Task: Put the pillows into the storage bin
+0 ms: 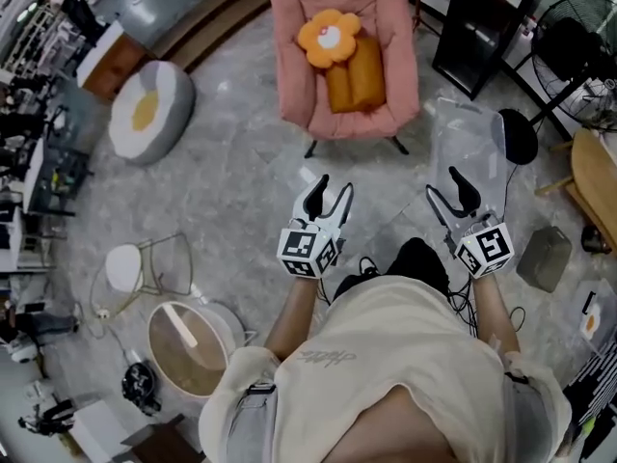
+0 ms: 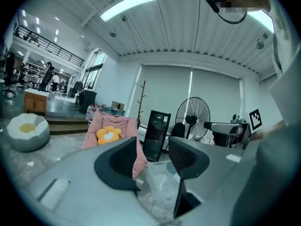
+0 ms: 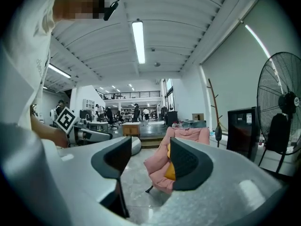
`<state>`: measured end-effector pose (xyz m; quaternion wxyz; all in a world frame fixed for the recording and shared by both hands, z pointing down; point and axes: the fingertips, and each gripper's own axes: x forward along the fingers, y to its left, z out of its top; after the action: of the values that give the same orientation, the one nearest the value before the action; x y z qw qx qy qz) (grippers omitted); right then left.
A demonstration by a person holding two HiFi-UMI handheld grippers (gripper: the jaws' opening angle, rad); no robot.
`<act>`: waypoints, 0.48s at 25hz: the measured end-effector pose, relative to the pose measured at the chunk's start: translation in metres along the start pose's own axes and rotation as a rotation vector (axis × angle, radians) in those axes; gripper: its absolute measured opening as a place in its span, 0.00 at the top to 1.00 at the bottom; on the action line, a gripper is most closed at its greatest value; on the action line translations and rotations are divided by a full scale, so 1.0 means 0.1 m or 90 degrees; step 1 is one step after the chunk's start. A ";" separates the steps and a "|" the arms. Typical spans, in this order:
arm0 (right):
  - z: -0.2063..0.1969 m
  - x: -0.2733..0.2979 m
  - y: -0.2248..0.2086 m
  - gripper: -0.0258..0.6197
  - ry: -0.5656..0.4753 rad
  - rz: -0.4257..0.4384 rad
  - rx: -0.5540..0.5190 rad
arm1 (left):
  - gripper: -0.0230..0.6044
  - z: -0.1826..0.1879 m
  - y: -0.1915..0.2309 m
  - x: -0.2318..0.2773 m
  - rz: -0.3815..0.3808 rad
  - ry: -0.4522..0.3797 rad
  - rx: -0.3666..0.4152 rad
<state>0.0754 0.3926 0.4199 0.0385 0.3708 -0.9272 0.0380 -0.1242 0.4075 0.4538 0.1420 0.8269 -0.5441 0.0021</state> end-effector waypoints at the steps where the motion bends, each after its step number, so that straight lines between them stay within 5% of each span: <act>1: 0.00 0.02 -0.01 0.56 0.001 -0.001 0.000 | 0.59 0.03 0.04 0.01 0.005 -0.001 0.004; 12: -0.32 0.41 -0.55 0.56 0.043 0.013 0.047 | 0.59 0.07 0.24 0.65 0.034 0.034 0.017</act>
<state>0.0853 0.3280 0.4582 0.0557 0.3609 -0.9270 0.0852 -0.1207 0.3389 0.4633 0.1452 0.8136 -0.5619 0.0350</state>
